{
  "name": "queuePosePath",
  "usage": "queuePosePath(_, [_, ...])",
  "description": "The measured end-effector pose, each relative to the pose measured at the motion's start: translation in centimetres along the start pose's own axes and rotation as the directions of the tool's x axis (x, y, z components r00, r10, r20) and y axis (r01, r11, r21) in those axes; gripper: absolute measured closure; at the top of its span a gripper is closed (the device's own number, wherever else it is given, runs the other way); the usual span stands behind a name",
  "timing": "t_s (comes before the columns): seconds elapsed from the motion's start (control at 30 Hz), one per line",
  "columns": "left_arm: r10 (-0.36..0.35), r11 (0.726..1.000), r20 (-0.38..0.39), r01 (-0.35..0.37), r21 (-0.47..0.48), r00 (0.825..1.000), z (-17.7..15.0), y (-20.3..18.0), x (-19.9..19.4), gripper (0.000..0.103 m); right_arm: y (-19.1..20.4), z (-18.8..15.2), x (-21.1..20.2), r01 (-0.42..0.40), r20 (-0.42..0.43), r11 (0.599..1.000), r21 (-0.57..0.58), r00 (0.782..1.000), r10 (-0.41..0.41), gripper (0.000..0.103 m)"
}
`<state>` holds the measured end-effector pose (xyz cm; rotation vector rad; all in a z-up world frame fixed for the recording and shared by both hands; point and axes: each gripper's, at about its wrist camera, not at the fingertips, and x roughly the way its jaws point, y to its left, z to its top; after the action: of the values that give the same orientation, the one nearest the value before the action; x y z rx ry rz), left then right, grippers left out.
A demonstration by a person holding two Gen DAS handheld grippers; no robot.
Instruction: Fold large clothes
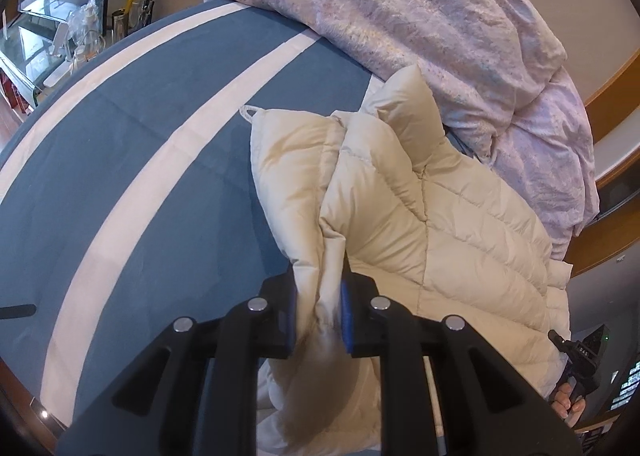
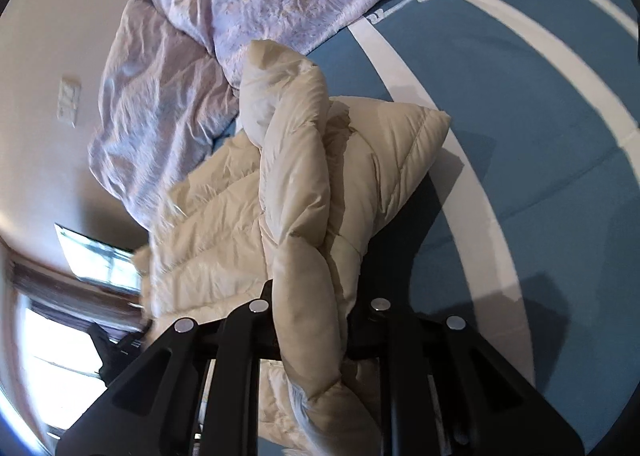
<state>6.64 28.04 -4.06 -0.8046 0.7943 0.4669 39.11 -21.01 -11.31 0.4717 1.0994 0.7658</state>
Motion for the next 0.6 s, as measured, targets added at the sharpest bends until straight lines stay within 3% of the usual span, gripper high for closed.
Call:
queuePosePath(0.1, [0.023,1.000,-0.004,-0.023,-0.002,1.000,0.0,-0.1,0.2,0.074,1.2,-0.3,-0.5,0.128,0.044,0.990,-0.062,0.991,-0.125,0.063])
queuePosePath(0.13, [0.029,1.000,-0.005,-0.029,-0.007,1.000,0.0,0.0,0.2,0.062,1.8,-0.4,-1.0,0.183,0.080,0.979,-0.090,0.981,-0.176,0.058])
queuePosePath(0.17, [0.033,0.999,-0.007,-0.033,-0.010,0.999,-0.1,0.0,0.2,0.048,2.5,-0.5,-1.8,0.241,0.135,0.963,-0.118,0.965,-0.225,0.045])
queuePosePath(0.2, [0.036,0.999,-0.005,-0.036,-0.013,0.999,-0.1,0.1,0.1,0.042,3.1,-0.6,-2.3,0.276,0.177,0.952,-0.135,0.952,-0.251,0.039])
queuePosePath(0.23, [0.036,0.999,-0.003,-0.036,-0.016,0.999,-0.2,0.2,0.1,0.033,4.1,-0.8,-3.1,0.319,0.242,0.934,-0.158,0.930,-0.277,0.038])
queuePosePath(0.3, [0.036,0.999,-0.005,-0.036,-0.020,0.999,-0.3,0.3,0.1,0.027,5.9,-1.2,-3.9,0.349,0.301,0.915,-0.204,0.911,-0.281,0.039])
queuePosePath(0.43, [0.024,0.999,-0.020,-0.025,-0.048,1.000,-0.5,0.6,0.5,0.023,9.8,-2.8,-2.5,0.284,0.270,0.896,-0.341,0.943,-0.196,0.041])
queuePosePath(0.6, [-0.018,0.997,-0.016,0.017,-0.072,1.000,-1.0,0.5,1.0,0.025,14.4,-6.3,1.6,0.232,0.182,0.826,-0.514,0.970,-0.160,0.059])
